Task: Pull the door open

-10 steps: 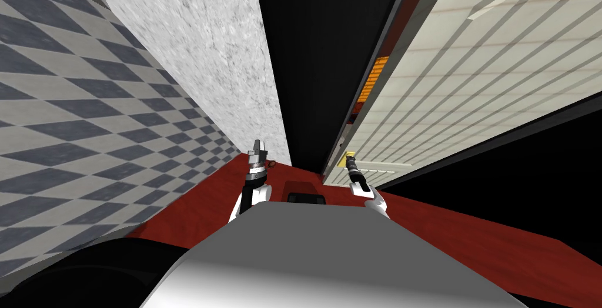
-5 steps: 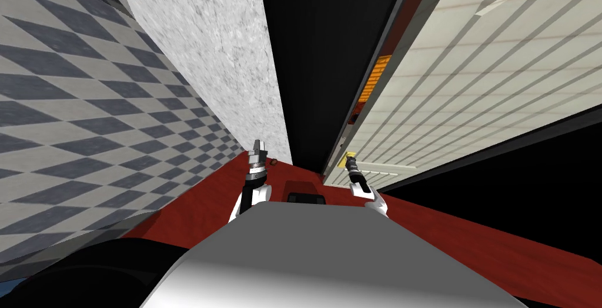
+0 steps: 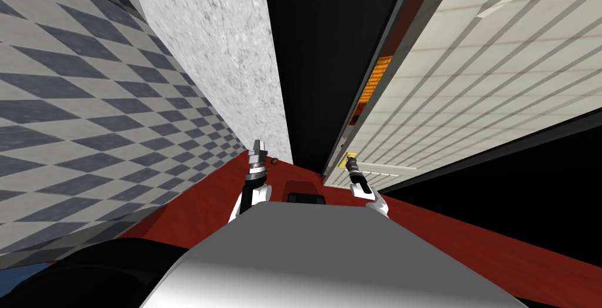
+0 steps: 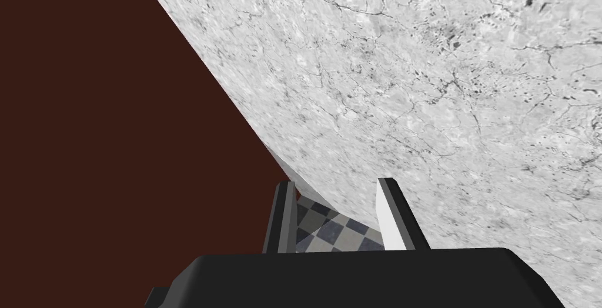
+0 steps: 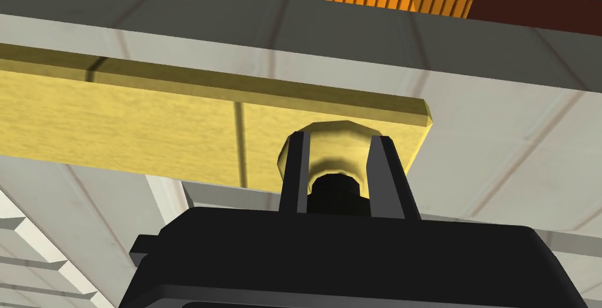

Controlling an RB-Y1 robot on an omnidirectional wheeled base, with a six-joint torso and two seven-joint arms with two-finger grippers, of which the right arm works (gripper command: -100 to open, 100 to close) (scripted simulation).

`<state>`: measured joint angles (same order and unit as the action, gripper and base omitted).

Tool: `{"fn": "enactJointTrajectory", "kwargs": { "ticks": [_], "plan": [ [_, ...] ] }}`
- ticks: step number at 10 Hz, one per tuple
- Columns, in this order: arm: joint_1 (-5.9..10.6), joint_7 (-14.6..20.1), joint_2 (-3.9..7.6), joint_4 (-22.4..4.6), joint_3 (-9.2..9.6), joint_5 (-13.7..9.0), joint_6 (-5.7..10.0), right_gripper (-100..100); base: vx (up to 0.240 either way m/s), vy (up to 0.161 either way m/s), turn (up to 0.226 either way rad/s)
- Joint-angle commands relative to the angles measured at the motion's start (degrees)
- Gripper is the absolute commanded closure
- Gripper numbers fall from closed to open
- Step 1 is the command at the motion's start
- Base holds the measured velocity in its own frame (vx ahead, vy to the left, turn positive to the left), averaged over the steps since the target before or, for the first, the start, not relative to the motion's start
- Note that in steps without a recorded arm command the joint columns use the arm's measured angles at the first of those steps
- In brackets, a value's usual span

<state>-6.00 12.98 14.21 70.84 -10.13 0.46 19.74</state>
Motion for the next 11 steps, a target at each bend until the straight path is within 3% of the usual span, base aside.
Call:
{"fn": "enactJointTrajectory", "kwargs": {
  "ticks": [1, 11],
  "plan": [
    [-0.71, 2.9, 0.15, 0.2, -1.5, -0.4, -0.51, 100, -0.043, -0.054, 0.139],
    [-2.74, 17.8, -0.91, 3.0, -1.71, -1.4, -0.73, 100, -0.05, -0.04, 0.089]
  ]
}}
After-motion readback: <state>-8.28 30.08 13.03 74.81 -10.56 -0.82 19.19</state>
